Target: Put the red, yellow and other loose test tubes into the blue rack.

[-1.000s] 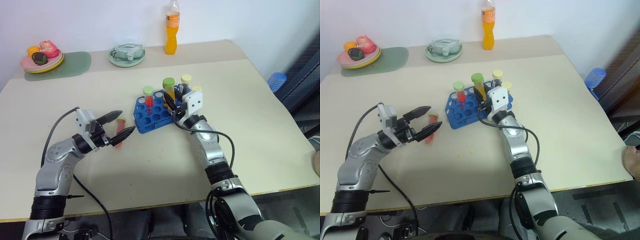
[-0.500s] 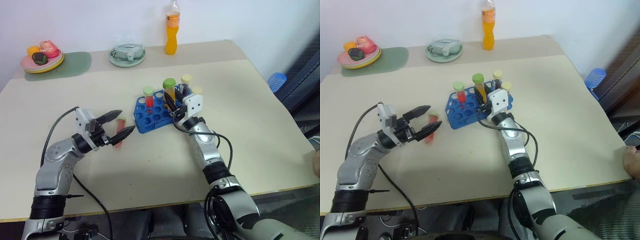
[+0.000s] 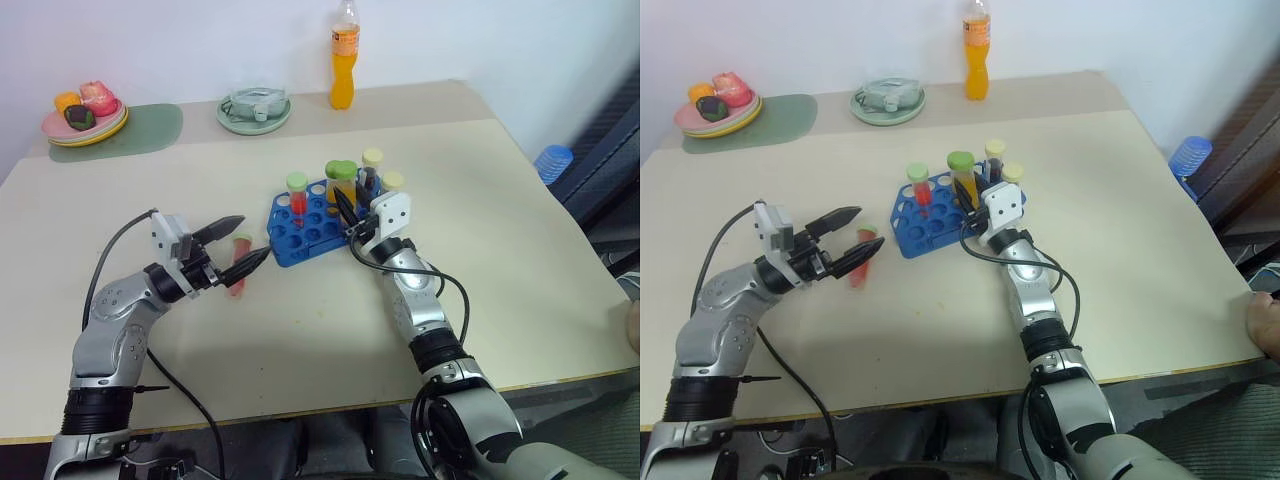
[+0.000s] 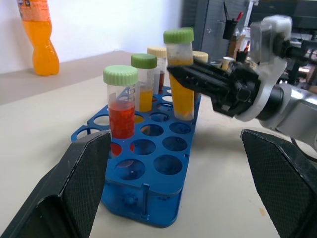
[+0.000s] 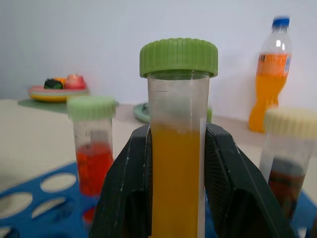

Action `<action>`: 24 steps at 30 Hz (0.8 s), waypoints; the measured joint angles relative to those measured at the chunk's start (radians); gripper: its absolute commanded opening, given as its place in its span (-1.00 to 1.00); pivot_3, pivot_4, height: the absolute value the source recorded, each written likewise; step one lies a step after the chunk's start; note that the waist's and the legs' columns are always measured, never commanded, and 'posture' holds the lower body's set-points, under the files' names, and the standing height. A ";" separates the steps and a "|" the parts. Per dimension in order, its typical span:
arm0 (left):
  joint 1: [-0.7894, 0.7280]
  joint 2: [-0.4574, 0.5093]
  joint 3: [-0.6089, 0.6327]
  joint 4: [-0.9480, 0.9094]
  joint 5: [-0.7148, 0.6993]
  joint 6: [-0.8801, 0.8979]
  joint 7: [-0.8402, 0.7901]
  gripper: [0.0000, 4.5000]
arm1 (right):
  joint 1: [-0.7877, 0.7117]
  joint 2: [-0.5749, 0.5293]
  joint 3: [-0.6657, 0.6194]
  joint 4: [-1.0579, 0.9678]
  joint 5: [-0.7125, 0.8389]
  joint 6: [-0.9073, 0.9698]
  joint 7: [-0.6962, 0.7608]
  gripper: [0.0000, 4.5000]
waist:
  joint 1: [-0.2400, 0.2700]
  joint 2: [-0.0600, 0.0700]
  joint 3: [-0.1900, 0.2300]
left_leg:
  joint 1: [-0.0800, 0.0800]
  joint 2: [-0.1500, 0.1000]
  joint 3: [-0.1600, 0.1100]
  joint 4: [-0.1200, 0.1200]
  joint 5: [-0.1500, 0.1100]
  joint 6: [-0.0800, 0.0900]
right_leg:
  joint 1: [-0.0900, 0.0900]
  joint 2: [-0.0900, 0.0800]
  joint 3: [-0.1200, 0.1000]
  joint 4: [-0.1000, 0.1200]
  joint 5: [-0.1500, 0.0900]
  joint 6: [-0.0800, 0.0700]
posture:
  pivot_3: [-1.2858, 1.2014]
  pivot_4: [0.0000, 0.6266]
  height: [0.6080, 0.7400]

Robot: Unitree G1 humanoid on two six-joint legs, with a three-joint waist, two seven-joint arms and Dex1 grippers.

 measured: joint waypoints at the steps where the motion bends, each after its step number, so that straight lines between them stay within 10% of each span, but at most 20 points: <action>1: 0.002 0.000 0.000 -0.002 0.000 0.001 0.003 0.91 | -0.001 0.001 0.000 0.005 0.000 -0.004 0.000 -0.65 | 0.000 0.000 0.000 | 0.000 0.000 0.000 0.000 0.000 0.000 | 0.000 0.000 0.000 0.000 0.000 0.000 | 0.03 -0.52 1.00; 8: 0.034 0.000 0.001 -0.041 -0.015 0.008 0.026 0.91 | -0.013 0.007 -0.015 0.052 0.018 -0.045 0.024 -0.65 | 0.000 0.000 0.000 | 0.000 0.000 0.000 0.000 0.000 0.000 | 0.000 0.000 0.000 0.000 0.000 0.000 | 0.03 -0.52 1.00; 9: 0.036 0.000 0.001 -0.044 -0.016 0.013 0.028 0.91 | -0.013 0.007 -0.019 0.056 0.025 -0.049 0.031 -0.20 | 0.000 0.000 0.000 | 0.000 0.000 0.000 0.000 0.000 0.000 | 0.000 0.000 0.000 0.000 0.000 0.000 | 0.03 -0.52 1.00; 15: 0.037 0.000 0.001 -0.055 -0.018 0.023 0.046 0.91 | -0.003 0.000 -0.029 0.063 0.026 -0.063 0.030 0.96 | -0.001 0.000 0.000 | 0.000 0.000 0.000 0.000 0.000 0.000 | 0.000 0.000 0.000 0.000 0.000 0.000 | 0.03 -0.52 1.00; 24: 0.037 -0.034 0.007 -0.063 -0.041 0.032 0.082 0.91 | 0.163 -0.080 0.005 -0.194 -0.033 0.014 0.018 0.96 | 0.003 0.000 0.000 | 0.000 0.000 0.000 0.000 0.000 0.000 | 0.000 0.000 0.000 0.000 0.000 0.000 | 0.03 -0.52 1.00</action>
